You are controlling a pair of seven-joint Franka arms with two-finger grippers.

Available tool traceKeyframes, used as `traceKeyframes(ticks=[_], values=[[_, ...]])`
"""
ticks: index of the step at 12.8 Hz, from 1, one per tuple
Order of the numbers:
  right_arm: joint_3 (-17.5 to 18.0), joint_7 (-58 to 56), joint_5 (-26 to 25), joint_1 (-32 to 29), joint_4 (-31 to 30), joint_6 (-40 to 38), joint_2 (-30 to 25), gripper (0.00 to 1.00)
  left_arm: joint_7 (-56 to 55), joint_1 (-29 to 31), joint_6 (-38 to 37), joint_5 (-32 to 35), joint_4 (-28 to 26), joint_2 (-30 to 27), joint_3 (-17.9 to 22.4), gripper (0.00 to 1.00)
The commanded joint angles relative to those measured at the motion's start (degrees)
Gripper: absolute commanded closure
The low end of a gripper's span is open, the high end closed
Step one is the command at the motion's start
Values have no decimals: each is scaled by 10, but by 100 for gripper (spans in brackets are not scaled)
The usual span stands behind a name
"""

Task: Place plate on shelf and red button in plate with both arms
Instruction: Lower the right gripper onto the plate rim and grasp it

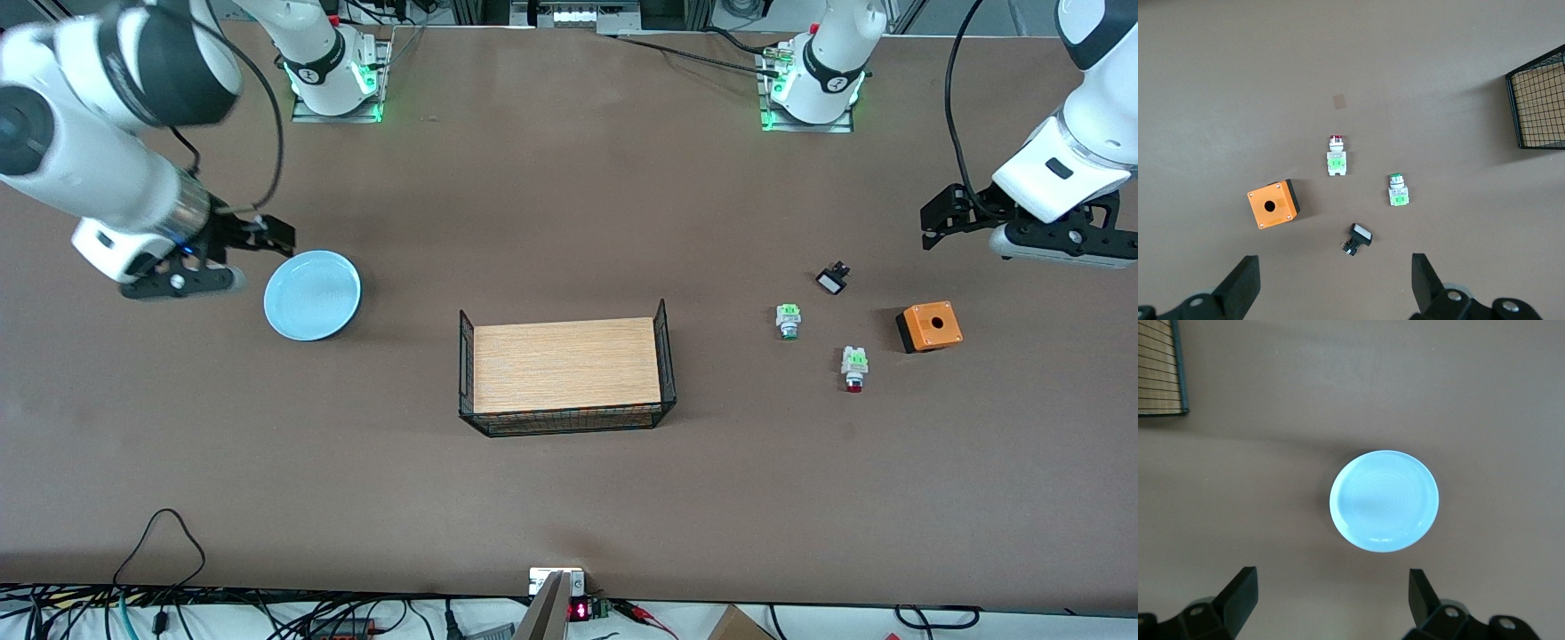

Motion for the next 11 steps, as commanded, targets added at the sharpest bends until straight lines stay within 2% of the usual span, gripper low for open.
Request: traceKeyframes(ticks=[1, 3, 5, 8, 11], values=[[-1, -4, -6, 1, -98, 105, 5, 0, 8, 0, -14, -3, 15, 5, 1, 0], [-1, -4, -6, 9, -150, 180, 36, 0, 9, 0, -14, -3, 15, 5, 1, 0], [-1, -4, -6, 14, -174, 241, 74, 0, 9, -1, -14, -3, 15, 5, 1, 0], [-1, -5, -7, 25, -178, 289, 129, 0, 9, -1, -14, -3, 15, 5, 1, 0], [-1, -4, -10, 25, -179, 311, 159, 1, 9, -1, -14, -3, 15, 5, 1, 0]])
